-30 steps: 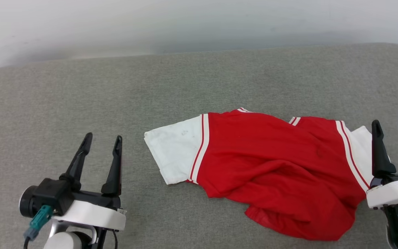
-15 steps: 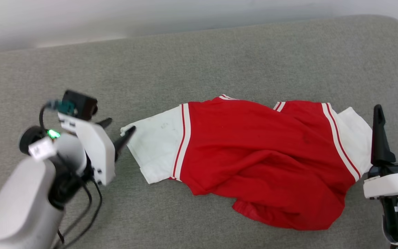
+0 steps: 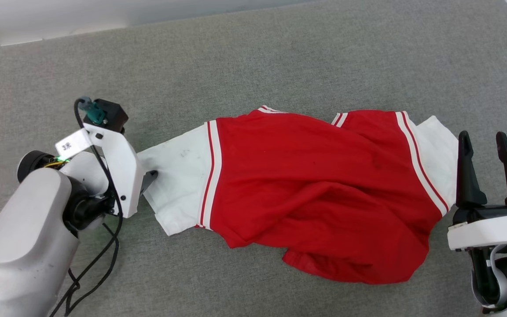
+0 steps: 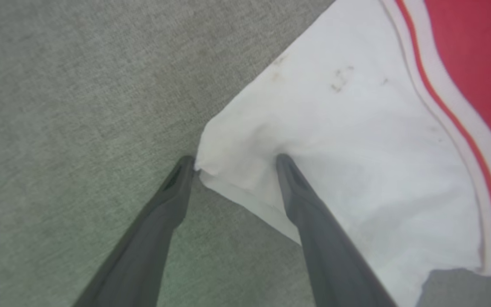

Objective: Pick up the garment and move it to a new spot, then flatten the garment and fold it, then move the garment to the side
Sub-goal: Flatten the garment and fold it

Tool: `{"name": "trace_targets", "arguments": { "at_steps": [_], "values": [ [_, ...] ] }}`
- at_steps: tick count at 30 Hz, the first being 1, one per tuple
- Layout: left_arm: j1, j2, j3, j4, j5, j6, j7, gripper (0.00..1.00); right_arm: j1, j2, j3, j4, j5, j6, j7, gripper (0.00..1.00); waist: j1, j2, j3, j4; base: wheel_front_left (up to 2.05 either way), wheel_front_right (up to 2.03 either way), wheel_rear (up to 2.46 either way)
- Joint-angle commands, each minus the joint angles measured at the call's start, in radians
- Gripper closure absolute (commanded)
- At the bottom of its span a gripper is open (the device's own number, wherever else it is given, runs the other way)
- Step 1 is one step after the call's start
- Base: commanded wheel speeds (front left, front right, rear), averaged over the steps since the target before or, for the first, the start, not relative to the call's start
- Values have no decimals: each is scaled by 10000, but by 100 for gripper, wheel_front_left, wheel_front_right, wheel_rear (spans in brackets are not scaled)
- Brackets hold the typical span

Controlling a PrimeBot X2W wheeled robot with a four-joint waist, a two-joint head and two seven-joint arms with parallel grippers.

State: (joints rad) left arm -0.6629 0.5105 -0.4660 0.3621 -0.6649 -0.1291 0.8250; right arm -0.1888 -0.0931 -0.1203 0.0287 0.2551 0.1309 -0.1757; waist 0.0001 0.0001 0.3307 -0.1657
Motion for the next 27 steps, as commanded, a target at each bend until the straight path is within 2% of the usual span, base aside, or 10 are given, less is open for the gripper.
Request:
{"name": "trace_targets", "arguments": {
  "at_steps": [1, 2, 3, 4, 12, 18, 27],
  "values": [
    [37, -55, -232, 164, -25, -9, 108, 0, -120, 44, 10, -4, -43, -3, -53, 0, -1, -1, 33, -18, 0, 0, 0],
    [144, -82, -391, 244, -146, -10, 193, 0, -124, 45, 3, -7, -53, -3, -59, 0, -1, -1, 44, -16, 0, 0, 0],
    [252, -93, -511, 288, -250, -10, 235, 55, -129, 45, -5, -15, -63, -3, -60, 0, -1, -1, 47, -7, 0, 0, 0],
    [350, -81, -604, 303, -345, -12, 234, 100, -129, 46, -18, -21, -79, -3, -57, 0, -1, -1, 43, 9, 0, 0, 0],
    [1167, 424, -812, 2, -1014, -8, -625, 100, 35, 39, -77, 72, -181, -3, 83, 0, -1, -1, -381, 368, 0, 0, 0],
    [2304, 930, -1133, -1043, -1356, -7, -1210, 100, 252, -6, -189, 190, -241, -3, 253, 0, -1, -1, -877, 742, 0, 0, 0],
    [3791, 1251, -1213, -2422, -1652, 195, -1687, 100, 446, 43, -156, 300, -300, -3, 478, 0, -1, -1, -1468, 1001, 0, 0, 0]
  ]
}}
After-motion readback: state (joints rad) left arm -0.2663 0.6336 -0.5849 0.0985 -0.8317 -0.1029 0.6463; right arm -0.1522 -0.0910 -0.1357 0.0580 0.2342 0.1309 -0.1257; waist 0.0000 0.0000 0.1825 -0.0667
